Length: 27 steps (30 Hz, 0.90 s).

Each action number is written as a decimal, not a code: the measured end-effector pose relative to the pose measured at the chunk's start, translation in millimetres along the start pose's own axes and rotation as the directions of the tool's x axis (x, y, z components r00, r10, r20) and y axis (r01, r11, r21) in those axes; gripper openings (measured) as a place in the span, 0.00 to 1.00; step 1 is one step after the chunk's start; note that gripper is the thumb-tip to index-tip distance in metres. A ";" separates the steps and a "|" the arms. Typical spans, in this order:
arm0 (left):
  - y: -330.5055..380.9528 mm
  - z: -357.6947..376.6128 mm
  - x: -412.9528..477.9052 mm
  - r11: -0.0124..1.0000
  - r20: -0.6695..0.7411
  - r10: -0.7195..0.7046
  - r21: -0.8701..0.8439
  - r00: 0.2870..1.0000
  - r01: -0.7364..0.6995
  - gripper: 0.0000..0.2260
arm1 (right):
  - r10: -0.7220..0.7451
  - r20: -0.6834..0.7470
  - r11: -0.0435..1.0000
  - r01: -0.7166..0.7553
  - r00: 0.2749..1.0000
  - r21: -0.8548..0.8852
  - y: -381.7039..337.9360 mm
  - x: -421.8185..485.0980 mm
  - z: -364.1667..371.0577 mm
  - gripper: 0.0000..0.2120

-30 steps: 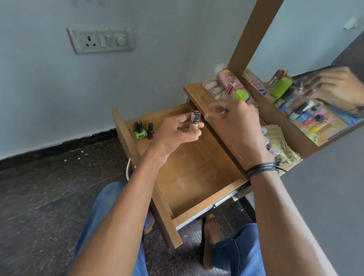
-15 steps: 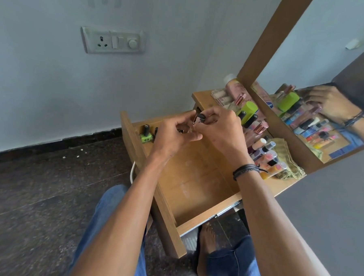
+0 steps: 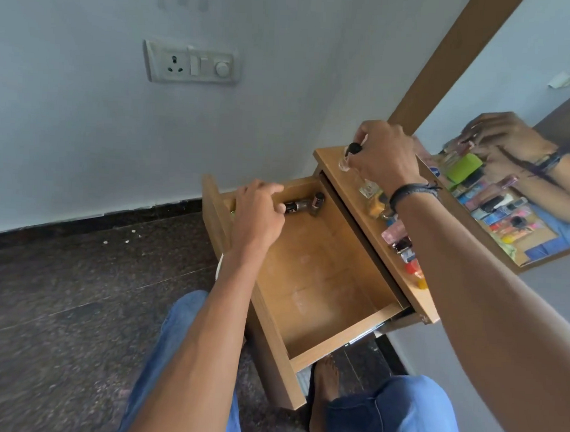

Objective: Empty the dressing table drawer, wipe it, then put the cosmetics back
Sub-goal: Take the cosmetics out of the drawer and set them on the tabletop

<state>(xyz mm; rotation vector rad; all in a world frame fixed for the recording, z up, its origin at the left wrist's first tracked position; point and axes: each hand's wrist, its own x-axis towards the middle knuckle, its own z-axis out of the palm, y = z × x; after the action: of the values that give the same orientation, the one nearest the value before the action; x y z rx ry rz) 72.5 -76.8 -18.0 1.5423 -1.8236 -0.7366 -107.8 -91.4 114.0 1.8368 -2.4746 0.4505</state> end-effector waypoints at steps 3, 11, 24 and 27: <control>-2.6 4.2 -3.4 0.990 0.100 0.013 0.138 0.995 -0.027 0.20 | -0.018 0.061 0.991 0.026 0.998 -0.135 2.4 9.2 4.8 0.10; -5.7 12.9 -8.0 0.941 0.132 -0.014 0.337 0.991 -0.031 0.15 | -0.047 0.115 0.915 0.089 0.992 -0.393 4.4 13.1 -0.5 0.06; 2.8 7.1 -13.8 0.938 0.115 -0.049 0.346 0.992 0.007 0.11 | -0.198 -0.007 0.963 0.193 0.980 -0.189 -18.2 -40.6 15.6 0.06; 4.3 6.7 -12.8 0.934 0.141 -0.079 0.357 0.987 0.024 0.11 | -0.172 -0.003 0.982 0.171 0.985 -0.074 -17.8 -64.8 33.8 0.05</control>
<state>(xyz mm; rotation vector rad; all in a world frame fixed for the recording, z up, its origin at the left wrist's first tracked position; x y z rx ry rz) 66.1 -63.4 -20.4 1.8099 -2.1279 -0.5848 -66.3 -44.0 73.0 1.9910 -2.2684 0.3538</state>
